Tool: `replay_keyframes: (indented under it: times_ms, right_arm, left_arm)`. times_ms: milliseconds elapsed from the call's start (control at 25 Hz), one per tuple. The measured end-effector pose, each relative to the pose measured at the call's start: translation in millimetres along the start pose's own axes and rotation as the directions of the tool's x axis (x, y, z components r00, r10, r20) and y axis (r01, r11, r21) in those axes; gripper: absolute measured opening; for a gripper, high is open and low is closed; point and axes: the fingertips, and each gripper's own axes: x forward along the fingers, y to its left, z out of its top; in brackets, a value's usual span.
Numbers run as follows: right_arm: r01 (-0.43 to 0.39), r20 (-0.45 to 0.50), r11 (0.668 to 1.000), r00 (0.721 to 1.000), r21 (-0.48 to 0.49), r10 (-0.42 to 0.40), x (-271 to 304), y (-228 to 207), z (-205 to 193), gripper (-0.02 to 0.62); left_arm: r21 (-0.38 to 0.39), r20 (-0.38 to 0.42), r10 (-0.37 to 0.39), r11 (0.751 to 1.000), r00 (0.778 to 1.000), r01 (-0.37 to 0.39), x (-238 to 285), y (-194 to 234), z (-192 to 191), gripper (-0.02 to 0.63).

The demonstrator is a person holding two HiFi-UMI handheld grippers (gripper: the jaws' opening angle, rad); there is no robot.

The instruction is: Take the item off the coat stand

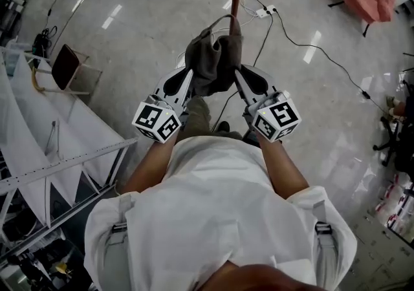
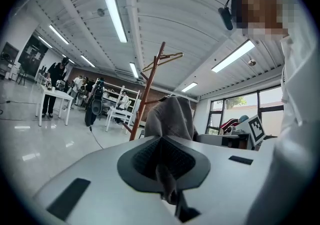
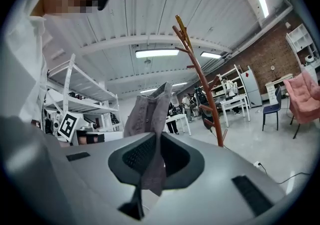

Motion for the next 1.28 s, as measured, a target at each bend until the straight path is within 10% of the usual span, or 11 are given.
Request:
replay_keyframes:
  times_ms: [1280]
  right_arm:
    - [-0.061,-0.117,0.993,0.992,-0.1,0.049,-17.2,-16.7,-44.0,0.046]
  left_arm:
    - [-0.093,-0.06,-0.041,0.995,0.997,0.035,12.7,-14.2,-43.7,0.02]
